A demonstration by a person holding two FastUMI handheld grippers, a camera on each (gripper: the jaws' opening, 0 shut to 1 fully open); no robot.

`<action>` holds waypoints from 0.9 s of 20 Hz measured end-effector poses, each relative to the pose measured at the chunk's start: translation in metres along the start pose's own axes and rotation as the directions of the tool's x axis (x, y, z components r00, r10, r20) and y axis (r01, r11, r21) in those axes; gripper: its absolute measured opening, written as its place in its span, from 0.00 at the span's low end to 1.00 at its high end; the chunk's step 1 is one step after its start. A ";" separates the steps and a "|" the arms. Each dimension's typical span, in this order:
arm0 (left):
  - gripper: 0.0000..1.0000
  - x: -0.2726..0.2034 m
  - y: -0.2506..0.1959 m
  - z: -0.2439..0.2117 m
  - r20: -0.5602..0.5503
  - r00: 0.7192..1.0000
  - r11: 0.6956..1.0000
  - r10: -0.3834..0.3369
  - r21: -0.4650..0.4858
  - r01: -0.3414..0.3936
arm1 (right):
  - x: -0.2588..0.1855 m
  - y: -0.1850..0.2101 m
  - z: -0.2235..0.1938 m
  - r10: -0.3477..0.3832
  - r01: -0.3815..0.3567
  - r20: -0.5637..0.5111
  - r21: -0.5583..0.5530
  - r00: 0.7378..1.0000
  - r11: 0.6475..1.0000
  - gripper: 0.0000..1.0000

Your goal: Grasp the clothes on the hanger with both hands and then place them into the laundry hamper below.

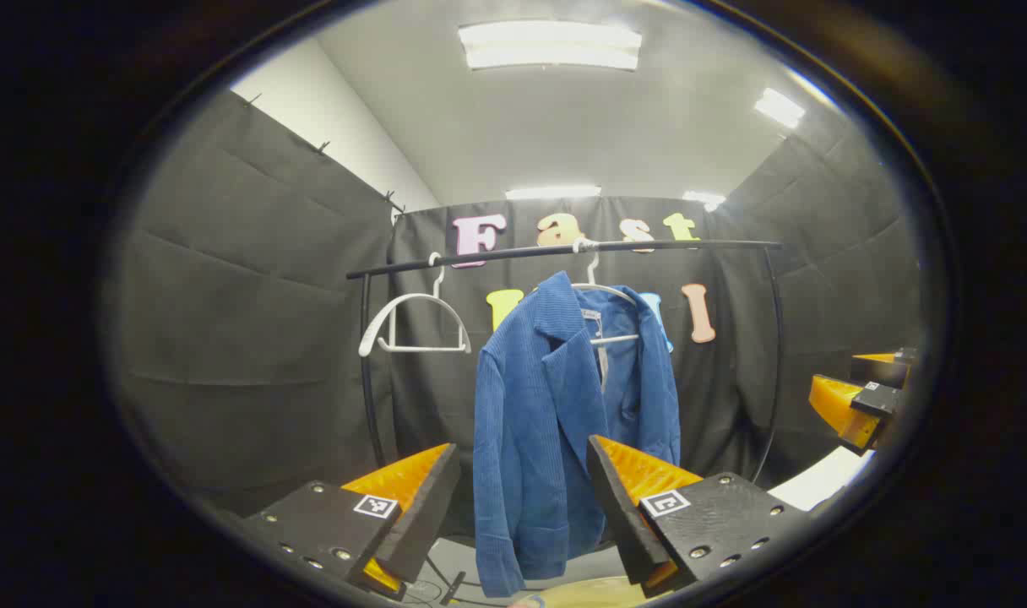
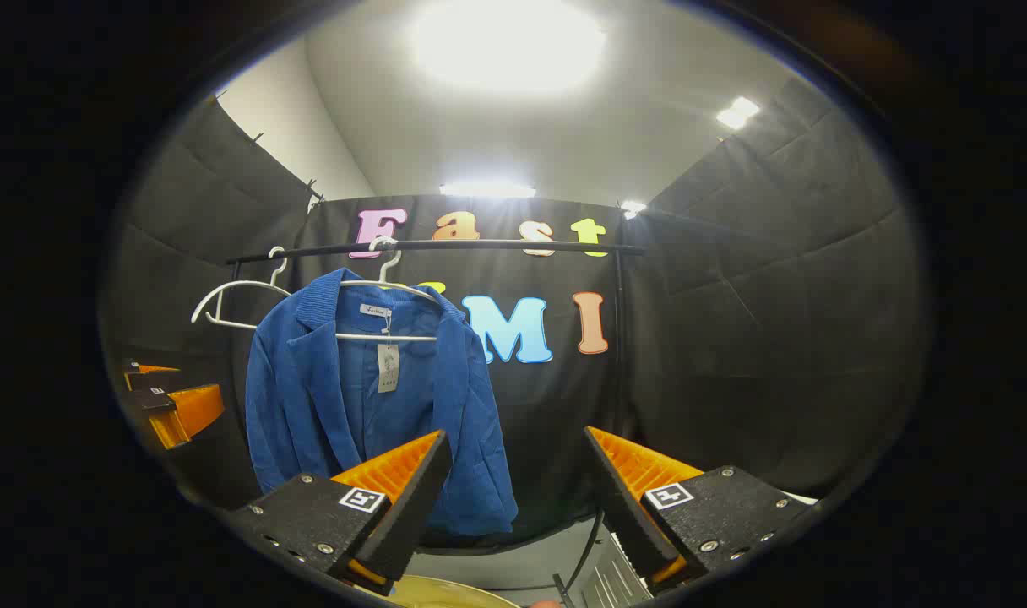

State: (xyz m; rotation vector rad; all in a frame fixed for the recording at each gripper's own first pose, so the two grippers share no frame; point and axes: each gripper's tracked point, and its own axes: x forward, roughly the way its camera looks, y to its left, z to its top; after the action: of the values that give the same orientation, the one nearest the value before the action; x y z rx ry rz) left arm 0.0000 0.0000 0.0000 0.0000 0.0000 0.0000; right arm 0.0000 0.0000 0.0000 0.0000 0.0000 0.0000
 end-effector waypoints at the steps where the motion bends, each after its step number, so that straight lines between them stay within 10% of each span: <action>1: 0.94 -0.001 0.000 0.000 0.000 1.000 1.000 -0.001 0.001 0.001 | -0.001 -0.001 -0.001 0.000 0.000 -0.003 0.002 1.000 1.000 0.96; 18: 0.94 -0.006 -0.003 -0.001 -0.002 1.000 1.000 -0.004 -0.001 0.004 | -0.006 0.000 0.000 0.004 -0.004 -0.005 0.003 1.000 1.000 0.95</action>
State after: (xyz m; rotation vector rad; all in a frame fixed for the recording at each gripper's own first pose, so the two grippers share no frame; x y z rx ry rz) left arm -0.0065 -0.0028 -0.0014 -0.0014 0.0018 -0.0042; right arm -0.0061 0.0001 -0.0004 0.0032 0.0048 0.0038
